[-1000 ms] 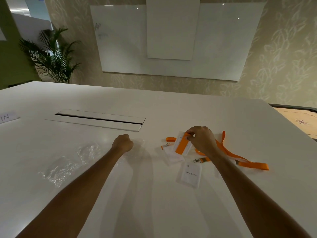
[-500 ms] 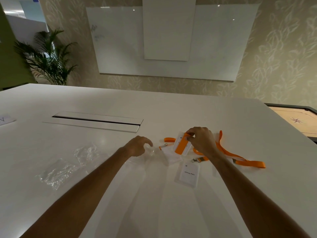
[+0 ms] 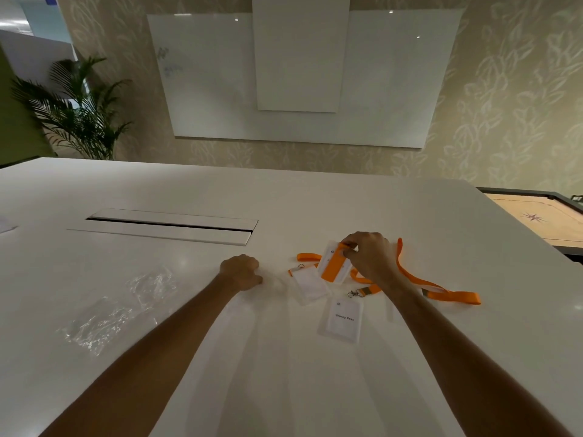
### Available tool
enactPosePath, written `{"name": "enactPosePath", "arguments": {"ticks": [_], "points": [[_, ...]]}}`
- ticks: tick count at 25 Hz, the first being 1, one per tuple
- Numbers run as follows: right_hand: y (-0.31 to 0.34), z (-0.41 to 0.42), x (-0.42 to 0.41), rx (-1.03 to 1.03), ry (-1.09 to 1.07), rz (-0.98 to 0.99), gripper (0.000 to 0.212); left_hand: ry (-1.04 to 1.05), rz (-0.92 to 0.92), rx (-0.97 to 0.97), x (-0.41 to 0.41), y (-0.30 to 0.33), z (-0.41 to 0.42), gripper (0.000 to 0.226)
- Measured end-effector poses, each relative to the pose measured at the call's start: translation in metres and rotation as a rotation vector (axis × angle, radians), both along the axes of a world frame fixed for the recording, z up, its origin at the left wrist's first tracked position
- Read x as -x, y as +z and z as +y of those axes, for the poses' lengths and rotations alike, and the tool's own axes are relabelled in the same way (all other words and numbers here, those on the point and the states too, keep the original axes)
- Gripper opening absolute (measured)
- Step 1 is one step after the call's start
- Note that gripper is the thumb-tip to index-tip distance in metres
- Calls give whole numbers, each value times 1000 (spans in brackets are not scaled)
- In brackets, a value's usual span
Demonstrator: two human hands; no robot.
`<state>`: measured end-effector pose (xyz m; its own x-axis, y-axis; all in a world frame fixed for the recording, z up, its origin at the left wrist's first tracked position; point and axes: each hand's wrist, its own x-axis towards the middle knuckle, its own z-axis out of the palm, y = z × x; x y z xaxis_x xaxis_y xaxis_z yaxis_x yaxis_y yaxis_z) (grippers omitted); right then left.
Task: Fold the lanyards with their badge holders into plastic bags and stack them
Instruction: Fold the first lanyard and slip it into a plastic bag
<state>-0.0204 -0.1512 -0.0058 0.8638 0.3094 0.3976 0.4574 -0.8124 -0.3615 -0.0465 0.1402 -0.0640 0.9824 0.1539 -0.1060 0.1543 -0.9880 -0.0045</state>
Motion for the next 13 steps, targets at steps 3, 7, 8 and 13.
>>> {"name": "enactPosePath", "arguments": {"ticks": [3, 7, 8, 13], "points": [[1, 0, 0, -13, -5, -8, 21, 138, -135, -57, 4, -1, -3, 53], [3, -1, -1, -11, -30, -16, 21, 4, -79, 81, 1, 10, 2, 68], [2, -1, -1, -10, -33, -18, 22, -65, 2, 137, -1, 12, 3, 72], [0, 5, 0, -6, -26, -1, 22, -236, 167, 158, 4, 4, -6, 99]]}}
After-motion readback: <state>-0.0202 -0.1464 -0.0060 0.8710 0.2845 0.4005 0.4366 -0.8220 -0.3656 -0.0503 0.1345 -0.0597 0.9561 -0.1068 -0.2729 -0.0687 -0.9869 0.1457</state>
